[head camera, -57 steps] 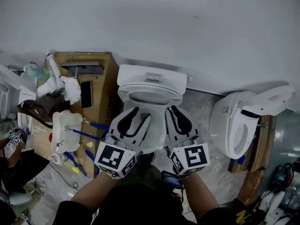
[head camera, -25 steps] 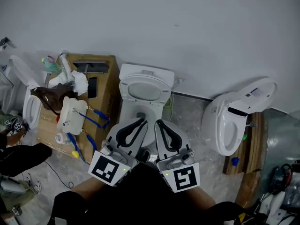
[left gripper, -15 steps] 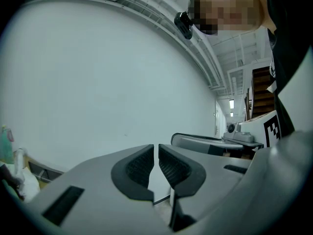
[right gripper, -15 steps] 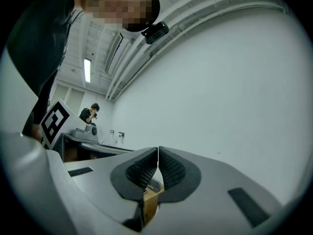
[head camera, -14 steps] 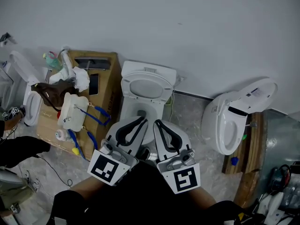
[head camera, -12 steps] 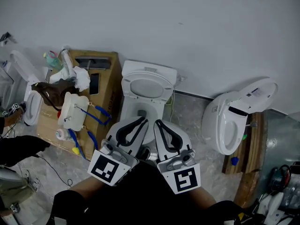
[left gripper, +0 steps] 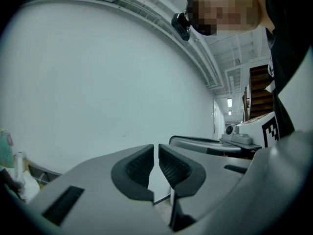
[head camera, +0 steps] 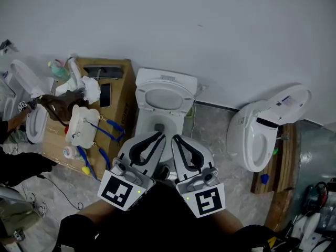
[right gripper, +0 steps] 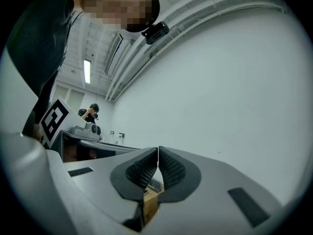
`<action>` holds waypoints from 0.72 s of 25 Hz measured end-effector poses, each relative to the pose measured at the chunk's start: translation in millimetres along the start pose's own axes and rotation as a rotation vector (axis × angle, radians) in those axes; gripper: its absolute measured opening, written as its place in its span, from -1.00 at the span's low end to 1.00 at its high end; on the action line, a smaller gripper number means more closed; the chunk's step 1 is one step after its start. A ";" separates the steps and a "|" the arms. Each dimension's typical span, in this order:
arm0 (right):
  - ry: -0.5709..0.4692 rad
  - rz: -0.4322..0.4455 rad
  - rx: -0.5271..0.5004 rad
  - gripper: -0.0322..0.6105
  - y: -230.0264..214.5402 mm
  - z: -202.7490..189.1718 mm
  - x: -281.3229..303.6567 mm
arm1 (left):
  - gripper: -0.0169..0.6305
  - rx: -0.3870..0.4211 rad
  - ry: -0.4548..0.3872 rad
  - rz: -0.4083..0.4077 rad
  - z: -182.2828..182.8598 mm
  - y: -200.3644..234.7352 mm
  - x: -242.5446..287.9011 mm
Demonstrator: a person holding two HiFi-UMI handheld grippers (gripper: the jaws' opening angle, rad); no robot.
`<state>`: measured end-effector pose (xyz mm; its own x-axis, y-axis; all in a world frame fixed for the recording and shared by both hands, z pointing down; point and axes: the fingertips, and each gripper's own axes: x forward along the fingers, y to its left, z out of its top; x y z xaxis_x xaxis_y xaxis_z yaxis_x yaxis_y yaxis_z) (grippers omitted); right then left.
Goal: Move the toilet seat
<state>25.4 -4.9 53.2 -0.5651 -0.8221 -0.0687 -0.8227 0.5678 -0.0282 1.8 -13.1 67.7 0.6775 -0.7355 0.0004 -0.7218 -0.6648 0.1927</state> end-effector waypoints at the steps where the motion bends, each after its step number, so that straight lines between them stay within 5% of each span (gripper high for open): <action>1: 0.002 0.002 0.001 -0.80 0.5 -0.7 0.2 | -0.82 0.000 0.001 0.000 -0.2 0.1 0.2; 18: 0.006 0.001 0.017 -0.80 -7.0 -4.4 2.3 | -0.82 0.009 -0.003 0.011 0.0 2.5 5.7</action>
<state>29.6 -10.9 57.7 -0.5664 -0.8218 -0.0626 -0.8210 0.5692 -0.0447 3.9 -18.9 68.2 0.6694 -0.7429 -0.0003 -0.7301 -0.6580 0.1840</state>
